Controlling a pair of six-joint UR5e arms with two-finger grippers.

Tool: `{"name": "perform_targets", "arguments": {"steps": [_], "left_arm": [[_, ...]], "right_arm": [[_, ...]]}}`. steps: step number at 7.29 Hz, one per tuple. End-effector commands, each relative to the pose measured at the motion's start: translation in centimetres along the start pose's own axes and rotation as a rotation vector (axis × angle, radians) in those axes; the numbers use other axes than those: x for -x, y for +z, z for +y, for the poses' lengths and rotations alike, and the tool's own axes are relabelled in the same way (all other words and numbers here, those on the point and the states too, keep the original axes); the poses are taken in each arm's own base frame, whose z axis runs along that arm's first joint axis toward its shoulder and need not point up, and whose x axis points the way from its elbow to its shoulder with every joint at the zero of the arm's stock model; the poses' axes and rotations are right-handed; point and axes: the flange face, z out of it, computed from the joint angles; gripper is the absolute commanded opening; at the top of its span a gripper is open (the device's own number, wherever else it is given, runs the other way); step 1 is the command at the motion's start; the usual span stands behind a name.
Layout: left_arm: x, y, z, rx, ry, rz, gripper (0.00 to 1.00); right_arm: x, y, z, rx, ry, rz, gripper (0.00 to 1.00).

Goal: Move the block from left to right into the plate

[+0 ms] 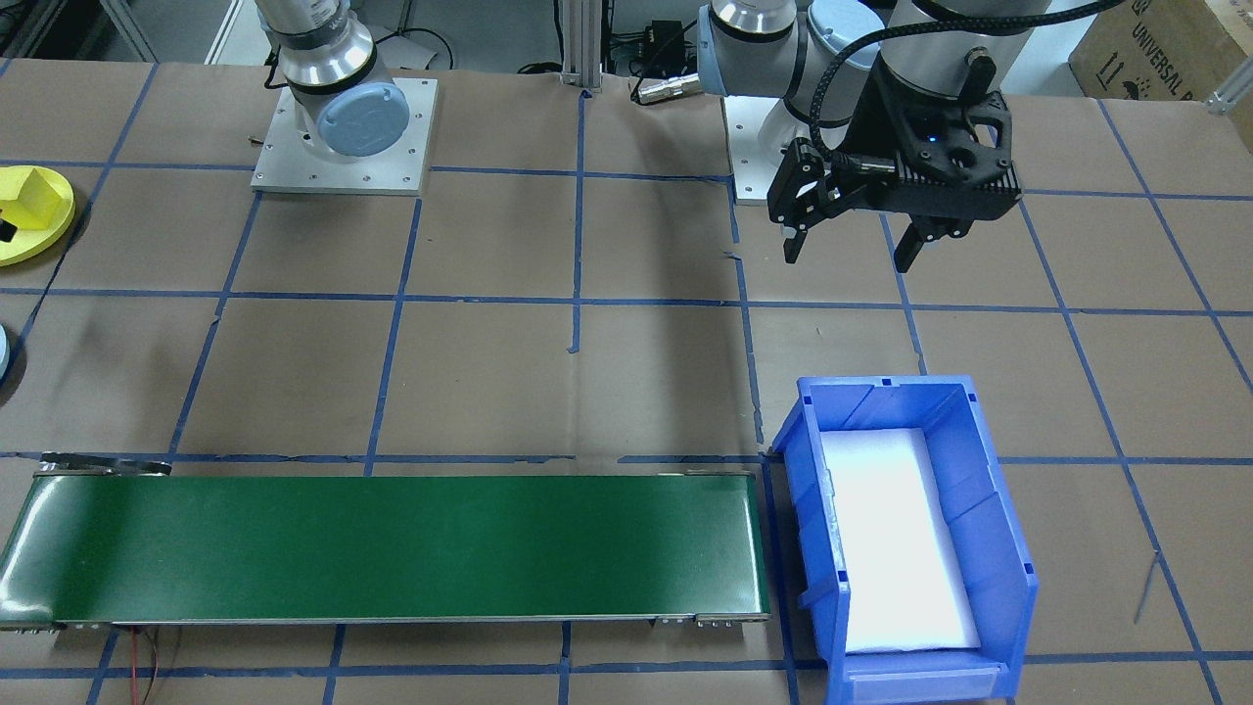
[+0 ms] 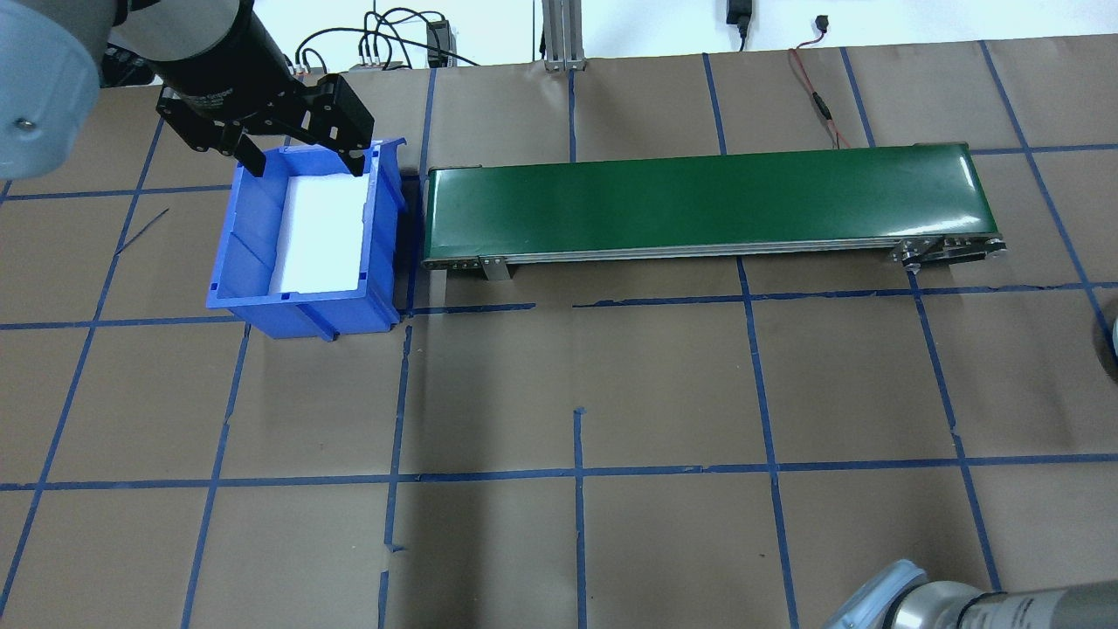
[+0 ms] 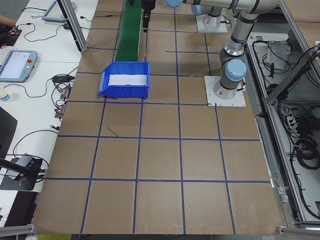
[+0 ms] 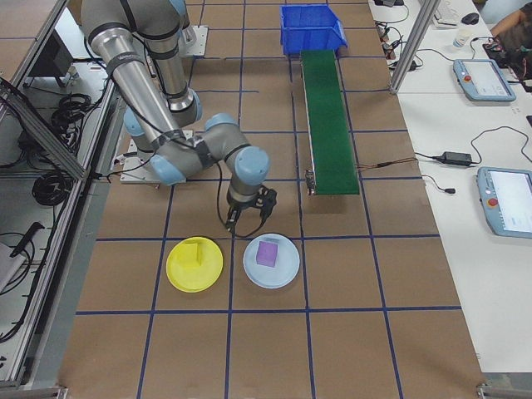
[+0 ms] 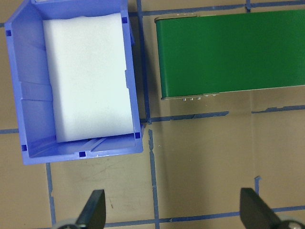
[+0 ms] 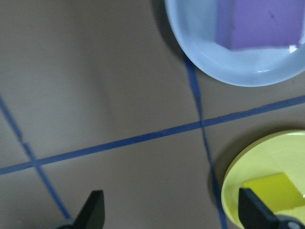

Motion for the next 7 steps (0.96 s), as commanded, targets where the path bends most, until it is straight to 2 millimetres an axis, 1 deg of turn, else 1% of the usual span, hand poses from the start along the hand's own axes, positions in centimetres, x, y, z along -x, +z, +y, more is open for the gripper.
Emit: {"name": "perform_targets", "arguments": {"steps": [1, 2, 3, 4, 5, 6, 7], "left_arm": [[0.0, 0.0, 0.0, 0.000, 0.000, 0.001, 1.00], [0.0, 0.0, 0.0, 0.000, 0.000, 0.001, 1.00], [0.0, 0.0, 0.0, 0.000, 0.000, 0.001, 1.00], [0.0, -0.1, 0.0, -0.002, 0.000, 0.001, 1.00], [0.0, -0.1, 0.1, -0.002, 0.000, -0.001, 1.00], [0.0, 0.0, 0.0, 0.000, 0.000, 0.001, 1.00], [0.0, -0.1, 0.0, -0.002, 0.000, 0.001, 1.00]], "right_arm": [[19.9, -7.0, -3.4, -0.021, -0.119, 0.057, 1.00], [29.3, -8.9, -1.9, -0.072, -0.107, 0.091, 1.00], [37.5, -11.0, 1.8, -0.139, -0.160, 0.118, 1.00], [41.0, -11.4, 5.0, -0.131, -0.128, 0.084, 1.00], [42.0, -12.7, 7.5, -0.130, -0.111, 0.036, 1.00], [42.9, -13.5, 9.0, -0.153, -0.138, 0.046, 1.00], [43.0, -14.3, 9.1, -0.171, -0.140, 0.046, 1.00]]}}
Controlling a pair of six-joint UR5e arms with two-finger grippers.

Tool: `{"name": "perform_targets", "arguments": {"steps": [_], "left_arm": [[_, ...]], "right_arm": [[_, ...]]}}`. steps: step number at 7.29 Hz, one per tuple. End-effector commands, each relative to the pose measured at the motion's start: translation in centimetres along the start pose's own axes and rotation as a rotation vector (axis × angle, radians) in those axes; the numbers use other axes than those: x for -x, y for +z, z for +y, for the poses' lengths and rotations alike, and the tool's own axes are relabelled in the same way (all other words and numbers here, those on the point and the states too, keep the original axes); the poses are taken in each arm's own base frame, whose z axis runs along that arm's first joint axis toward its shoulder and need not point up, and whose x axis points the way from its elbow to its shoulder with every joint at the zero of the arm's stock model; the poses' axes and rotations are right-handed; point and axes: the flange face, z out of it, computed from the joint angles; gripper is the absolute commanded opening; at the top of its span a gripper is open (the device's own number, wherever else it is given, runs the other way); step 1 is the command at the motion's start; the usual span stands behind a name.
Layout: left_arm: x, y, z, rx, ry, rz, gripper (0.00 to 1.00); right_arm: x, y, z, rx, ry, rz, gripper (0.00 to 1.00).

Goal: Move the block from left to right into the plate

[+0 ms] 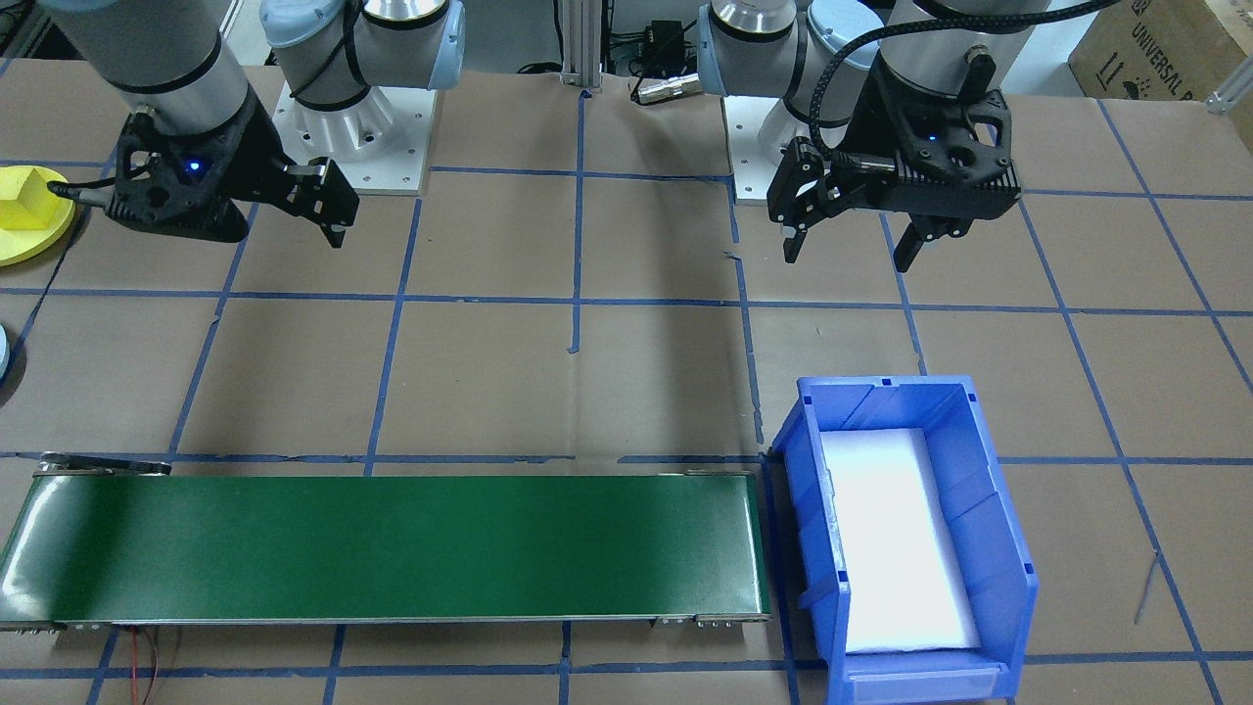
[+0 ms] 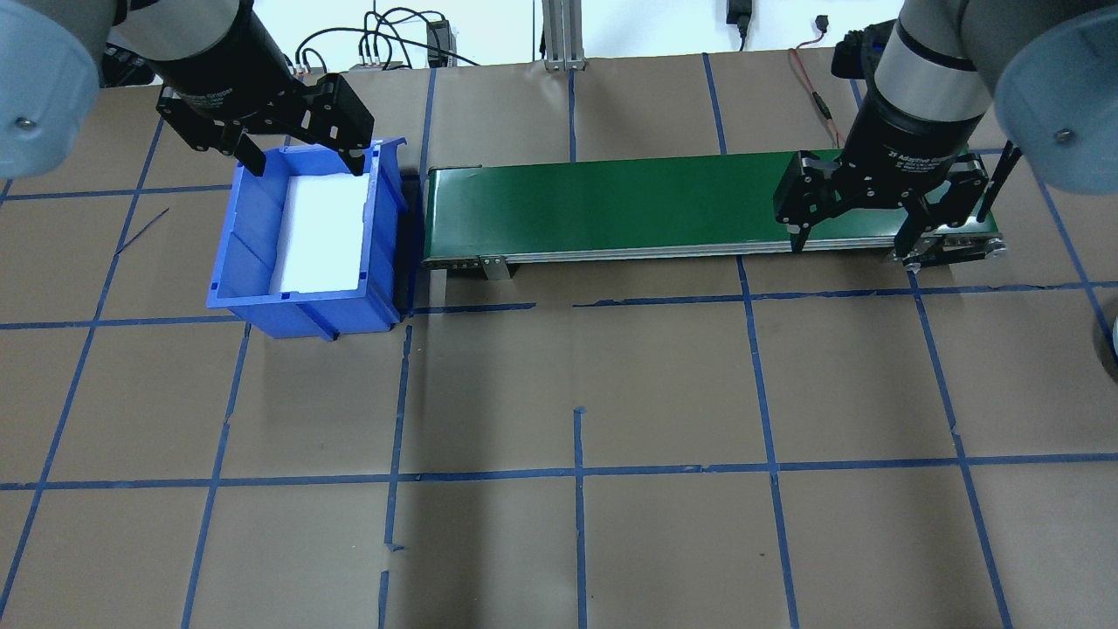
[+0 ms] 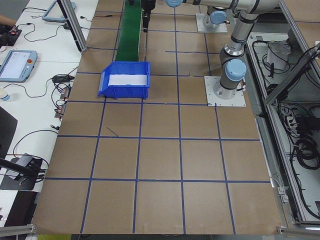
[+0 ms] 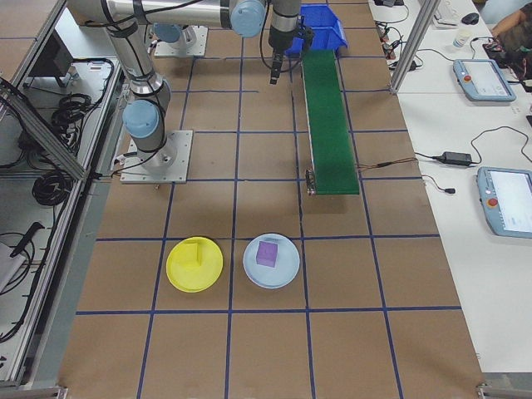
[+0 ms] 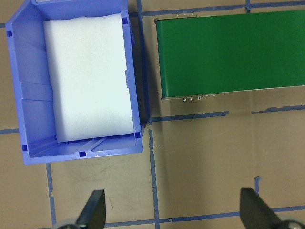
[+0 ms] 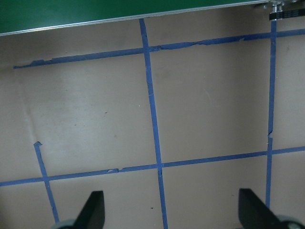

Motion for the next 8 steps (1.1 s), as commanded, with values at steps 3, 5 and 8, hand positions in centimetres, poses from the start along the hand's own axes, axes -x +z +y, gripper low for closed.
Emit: {"name": "perform_targets", "arguments": {"steps": [3, 5, 8], "left_arm": [[0.0, 0.0, 0.0, 0.001, 0.000, -0.001, 1.00], [0.3, 0.4, 0.0, 0.009, -0.002, 0.009, 1.00], [0.8, 2.4, 0.5, 0.049, -0.015, 0.004, 1.00]], "right_arm": [[1.0, -3.2, -0.9, -0.105, -0.016, -0.023, 1.00], [1.1, -2.3, -2.9, -0.104, -0.018, -0.020, 1.00], [1.1, -2.0, -2.9, -0.096, -0.018, -0.024, 1.00]]}}
